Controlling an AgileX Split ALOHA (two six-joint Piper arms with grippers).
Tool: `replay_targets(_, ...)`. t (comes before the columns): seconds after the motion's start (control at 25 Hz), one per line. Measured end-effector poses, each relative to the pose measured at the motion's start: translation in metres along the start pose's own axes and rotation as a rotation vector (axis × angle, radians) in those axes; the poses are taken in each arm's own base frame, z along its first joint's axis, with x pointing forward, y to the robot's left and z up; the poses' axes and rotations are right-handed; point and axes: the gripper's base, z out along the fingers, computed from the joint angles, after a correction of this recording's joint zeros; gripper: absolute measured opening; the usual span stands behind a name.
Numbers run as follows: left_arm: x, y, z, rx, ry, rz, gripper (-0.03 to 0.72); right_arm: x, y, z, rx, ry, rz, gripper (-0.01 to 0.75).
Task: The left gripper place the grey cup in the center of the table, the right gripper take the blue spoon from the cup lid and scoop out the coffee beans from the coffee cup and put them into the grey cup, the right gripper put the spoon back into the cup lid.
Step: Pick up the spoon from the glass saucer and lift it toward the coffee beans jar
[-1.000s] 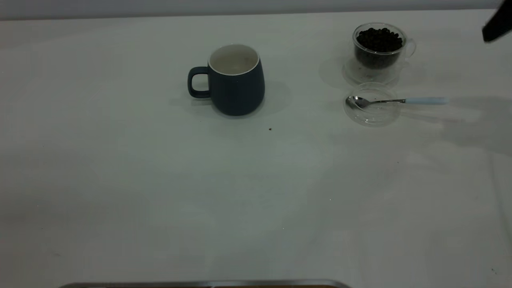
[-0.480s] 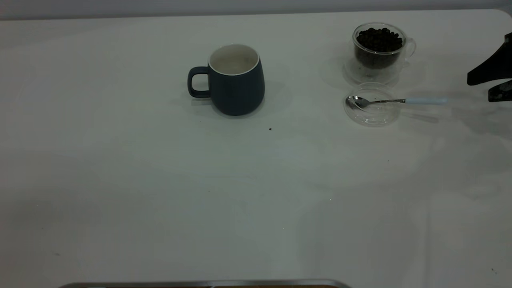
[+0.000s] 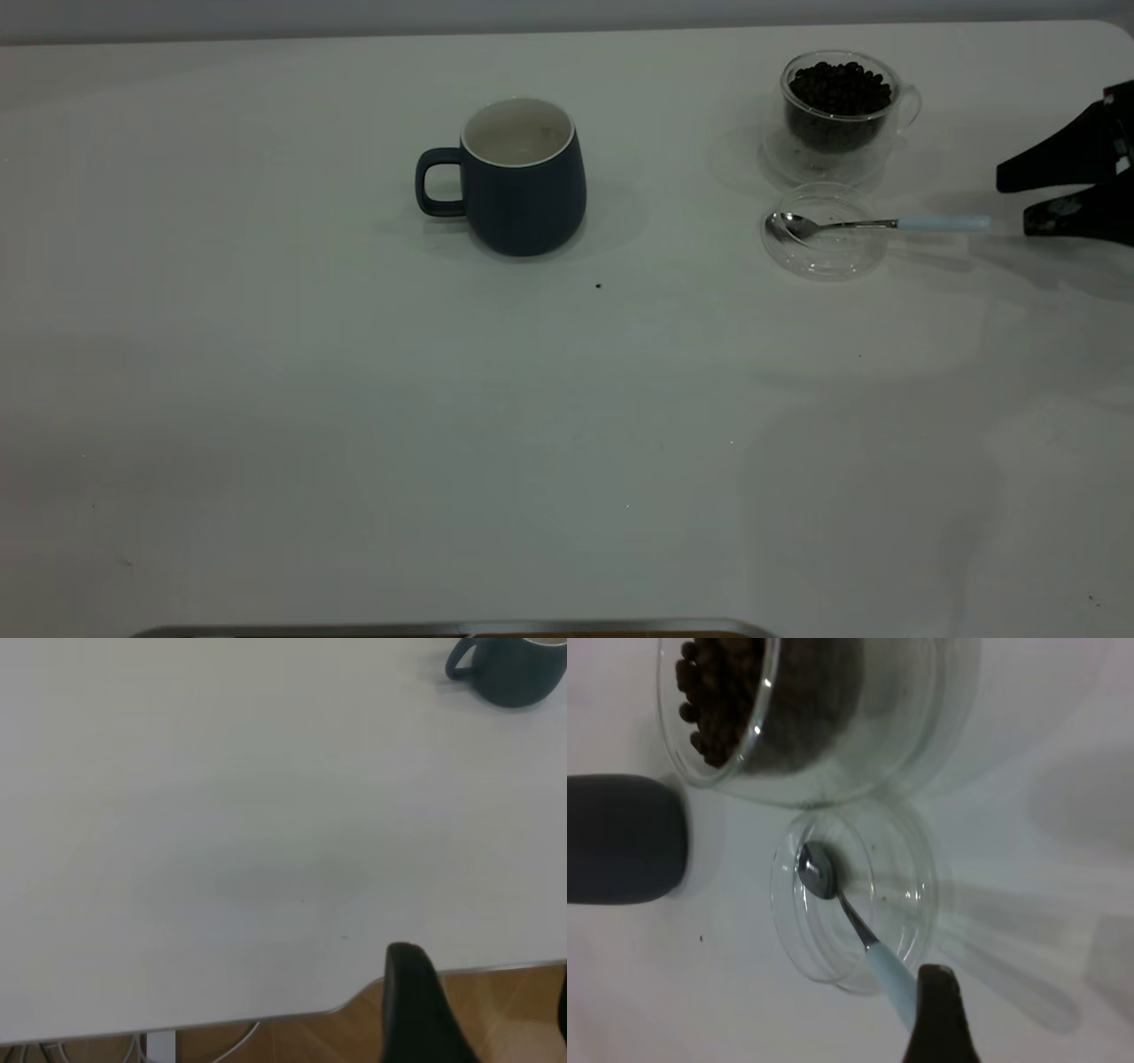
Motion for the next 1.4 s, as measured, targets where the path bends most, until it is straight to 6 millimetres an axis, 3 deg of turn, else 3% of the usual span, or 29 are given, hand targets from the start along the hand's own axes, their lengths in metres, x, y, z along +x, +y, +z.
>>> replay_targets(0.28,0.000,0.000,0.000,0.000,0.000,-0.002,0.451,0.011,-0.007,0.015,-0.070,0.017,0.058,0.592)
replay_targets(0.96,0.000,0.000,0.000,0.000,0.000,-0.002,0.451,0.021,0.012,0.044,-0.155,0.078,0.047,0.592)
replay_targets(1.4,0.000,0.000,0.000,0.000,0.000,-0.002,0.451,0.022,0.011,0.047,-0.165,0.071,0.065,0.573)
